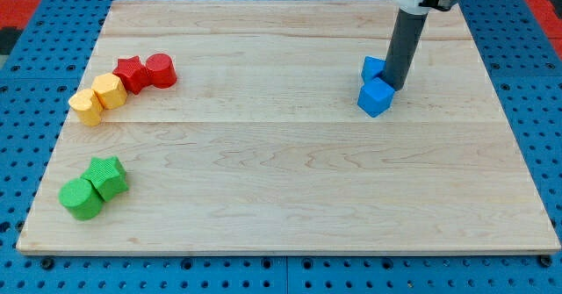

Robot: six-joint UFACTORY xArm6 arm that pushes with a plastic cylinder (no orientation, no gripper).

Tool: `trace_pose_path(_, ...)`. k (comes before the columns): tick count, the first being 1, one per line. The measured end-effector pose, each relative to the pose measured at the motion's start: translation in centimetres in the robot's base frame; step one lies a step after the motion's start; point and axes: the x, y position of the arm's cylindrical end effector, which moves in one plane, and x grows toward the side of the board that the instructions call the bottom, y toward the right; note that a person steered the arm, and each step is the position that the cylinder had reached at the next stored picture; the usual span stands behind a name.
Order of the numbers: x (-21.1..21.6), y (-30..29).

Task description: Push the blue blocks to the center of the board

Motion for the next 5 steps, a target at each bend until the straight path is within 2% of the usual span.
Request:
trace_pose_path(1,-1.4,0.4)
trace_pose_path(3,-2.3,-6.3)
trace_pose_path(4,-4.3,0.5)
trace_pose_path(5,-6.3,1.6)
